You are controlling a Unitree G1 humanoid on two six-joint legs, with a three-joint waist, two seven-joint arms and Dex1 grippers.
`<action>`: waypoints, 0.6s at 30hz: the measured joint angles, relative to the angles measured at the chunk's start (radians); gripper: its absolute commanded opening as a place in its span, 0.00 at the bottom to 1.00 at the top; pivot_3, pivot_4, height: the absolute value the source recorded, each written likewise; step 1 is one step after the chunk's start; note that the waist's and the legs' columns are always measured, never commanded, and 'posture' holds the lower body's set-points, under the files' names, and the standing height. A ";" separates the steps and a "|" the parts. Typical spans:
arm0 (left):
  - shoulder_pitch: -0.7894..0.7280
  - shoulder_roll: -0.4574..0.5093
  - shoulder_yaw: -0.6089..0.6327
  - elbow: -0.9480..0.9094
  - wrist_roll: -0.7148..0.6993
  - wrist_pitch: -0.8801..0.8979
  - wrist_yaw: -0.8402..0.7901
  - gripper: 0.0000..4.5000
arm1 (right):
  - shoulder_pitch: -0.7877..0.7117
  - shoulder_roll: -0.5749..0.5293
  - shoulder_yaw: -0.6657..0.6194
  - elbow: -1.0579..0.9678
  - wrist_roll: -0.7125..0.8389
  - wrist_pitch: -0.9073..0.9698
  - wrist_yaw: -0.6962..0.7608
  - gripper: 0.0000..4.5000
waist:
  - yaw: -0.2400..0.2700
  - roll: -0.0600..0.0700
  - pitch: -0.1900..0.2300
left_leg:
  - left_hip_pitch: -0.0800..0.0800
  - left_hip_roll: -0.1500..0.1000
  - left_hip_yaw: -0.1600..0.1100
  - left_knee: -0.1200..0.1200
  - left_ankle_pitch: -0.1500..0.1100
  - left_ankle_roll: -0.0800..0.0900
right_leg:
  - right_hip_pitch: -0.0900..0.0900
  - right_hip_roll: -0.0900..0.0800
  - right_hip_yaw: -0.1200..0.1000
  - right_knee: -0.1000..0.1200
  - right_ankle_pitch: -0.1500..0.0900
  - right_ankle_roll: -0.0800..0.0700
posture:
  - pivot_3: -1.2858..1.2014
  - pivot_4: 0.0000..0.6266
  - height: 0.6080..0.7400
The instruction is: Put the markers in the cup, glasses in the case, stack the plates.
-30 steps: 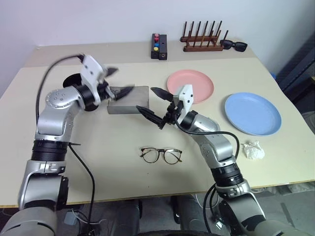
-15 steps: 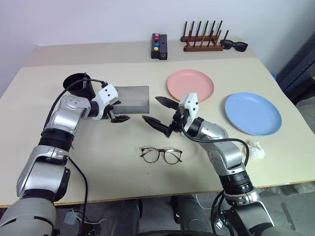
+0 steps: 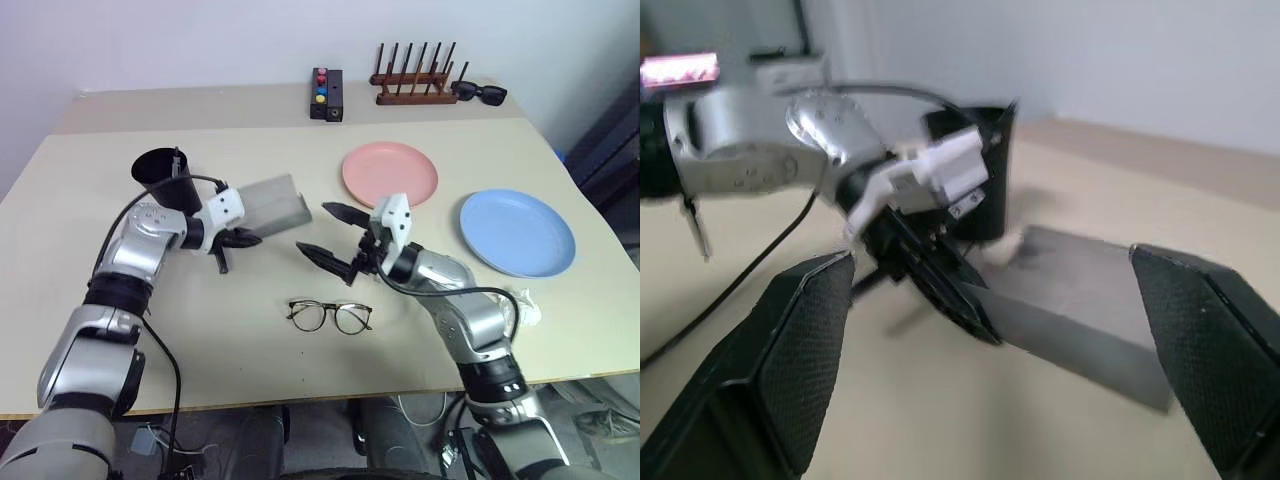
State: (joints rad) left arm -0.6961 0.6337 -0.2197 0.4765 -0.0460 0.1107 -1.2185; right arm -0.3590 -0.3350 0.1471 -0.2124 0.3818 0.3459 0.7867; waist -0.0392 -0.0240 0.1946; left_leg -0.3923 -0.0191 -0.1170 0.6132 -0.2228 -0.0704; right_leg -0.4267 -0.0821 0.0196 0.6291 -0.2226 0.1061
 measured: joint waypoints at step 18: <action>0.145 0.024 -0.085 -0.362 0.002 0.101 -0.082 0.33 | 0.094 -0.155 -0.078 -0.101 0.028 0.070 0.025 1.00 | -0.002 0.000 0.000 | 0.001 0.000 0.000 0.000 0.000 0.000 | 0.000 0.000 0.000 0.001 -0.003 0.000 | 0.52 0.24 1.00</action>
State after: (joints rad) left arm -0.5514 0.6572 -0.3043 0.1144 -0.0437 0.2121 -1.3008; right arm -0.2645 -0.4902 0.0689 -0.3138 0.4096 0.4161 0.8114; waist -0.0413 -0.0235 0.1949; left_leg -0.3912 -0.0188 -0.1169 0.6136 -0.2228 -0.0702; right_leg -0.4266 -0.0817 0.0197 0.6300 -0.2258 0.1062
